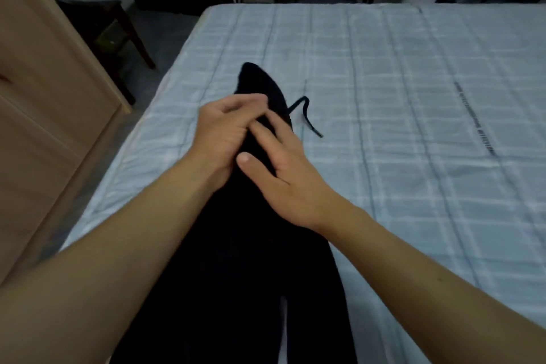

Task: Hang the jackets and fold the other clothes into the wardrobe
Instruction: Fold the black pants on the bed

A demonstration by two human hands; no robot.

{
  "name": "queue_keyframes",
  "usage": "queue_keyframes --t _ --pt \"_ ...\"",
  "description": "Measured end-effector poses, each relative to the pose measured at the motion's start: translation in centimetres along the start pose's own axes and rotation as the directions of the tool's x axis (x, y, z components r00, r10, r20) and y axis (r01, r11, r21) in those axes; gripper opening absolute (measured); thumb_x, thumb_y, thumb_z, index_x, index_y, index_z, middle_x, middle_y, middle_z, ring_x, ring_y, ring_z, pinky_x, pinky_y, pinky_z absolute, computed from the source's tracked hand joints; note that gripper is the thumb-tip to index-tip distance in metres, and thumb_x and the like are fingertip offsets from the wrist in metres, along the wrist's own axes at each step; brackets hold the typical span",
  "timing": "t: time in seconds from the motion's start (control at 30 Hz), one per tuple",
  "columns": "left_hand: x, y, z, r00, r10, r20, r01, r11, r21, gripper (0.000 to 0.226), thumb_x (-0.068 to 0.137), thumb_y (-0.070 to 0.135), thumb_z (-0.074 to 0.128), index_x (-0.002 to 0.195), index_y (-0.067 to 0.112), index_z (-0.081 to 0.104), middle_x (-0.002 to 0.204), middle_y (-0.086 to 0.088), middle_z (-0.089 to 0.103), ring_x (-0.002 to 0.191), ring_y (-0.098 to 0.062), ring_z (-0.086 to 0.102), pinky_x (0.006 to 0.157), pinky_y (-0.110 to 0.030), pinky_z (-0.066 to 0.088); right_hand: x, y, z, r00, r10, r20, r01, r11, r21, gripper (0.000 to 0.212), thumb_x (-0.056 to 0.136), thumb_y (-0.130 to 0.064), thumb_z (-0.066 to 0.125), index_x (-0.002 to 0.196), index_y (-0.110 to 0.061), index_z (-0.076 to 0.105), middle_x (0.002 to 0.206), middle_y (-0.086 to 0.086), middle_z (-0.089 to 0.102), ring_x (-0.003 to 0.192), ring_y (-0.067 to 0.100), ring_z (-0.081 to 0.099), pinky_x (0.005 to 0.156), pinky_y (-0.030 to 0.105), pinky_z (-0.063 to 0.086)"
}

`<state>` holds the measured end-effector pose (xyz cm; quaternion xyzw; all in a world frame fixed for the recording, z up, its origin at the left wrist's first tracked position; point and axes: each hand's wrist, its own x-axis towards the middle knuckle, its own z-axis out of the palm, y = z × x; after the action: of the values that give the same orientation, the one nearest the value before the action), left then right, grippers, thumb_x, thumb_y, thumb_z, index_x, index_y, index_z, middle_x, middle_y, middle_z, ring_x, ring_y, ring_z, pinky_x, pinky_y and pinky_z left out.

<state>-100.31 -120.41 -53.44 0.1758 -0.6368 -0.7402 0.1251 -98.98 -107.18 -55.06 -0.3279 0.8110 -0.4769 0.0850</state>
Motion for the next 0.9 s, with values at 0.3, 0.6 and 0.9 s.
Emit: queue_keyframes --t 0.3,0.6,0.9 --pt "-0.7 -6.9 -10.4 0.984 0.165 0.059 -0.104 0.278 0.955 0.046 0.098 0.039 0.05 0.14 0.019 0.053 0.148 -0.014 0.047 0.136 -0.034 0.04 0.113 -0.046 0.033 -1.0 3.7 8.1 0.969 0.187 0.159 -0.072 0.835 -0.545 0.063 0.103 -0.046 0.032 0.158 -0.022 0.012 0.166 0.01 -0.001 0.152 0.027 -0.01 0.123 0.046 -0.006" --pt "-3.0 -15.4 -9.4 0.968 -0.135 0.212 -0.203 0.071 0.977 0.069 0.096 0.061 0.003 0.158 0.031 -0.002 0.166 0.005 -0.013 0.152 -0.015 -0.014 0.122 -0.04 -0.009 -3.5 9.2 14.0 0.969 0.21 0.132 -0.036 0.647 -0.761 0.085 0.089 -0.061 0.021 0.157 -0.018 -0.005 0.165 0.009 -0.006 0.152 0.028 -0.011 0.122 0.049 -0.007" --pt "-19.3 -11.4 -11.1 0.899 -0.303 0.317 -0.249 0.244 0.937 0.069 0.099 0.062 0.009 0.159 0.027 0.003 0.167 0.001 -0.008 0.153 -0.016 -0.011 0.125 -0.041 -0.003 -15.5 -0.1 12.4 0.861 0.384 0.333 -0.071 0.74 -0.669 0.07 0.102 -0.044 0.029 0.157 -0.021 -0.008 0.165 0.006 -0.015 0.151 0.021 -0.017 0.124 0.044 -0.006"
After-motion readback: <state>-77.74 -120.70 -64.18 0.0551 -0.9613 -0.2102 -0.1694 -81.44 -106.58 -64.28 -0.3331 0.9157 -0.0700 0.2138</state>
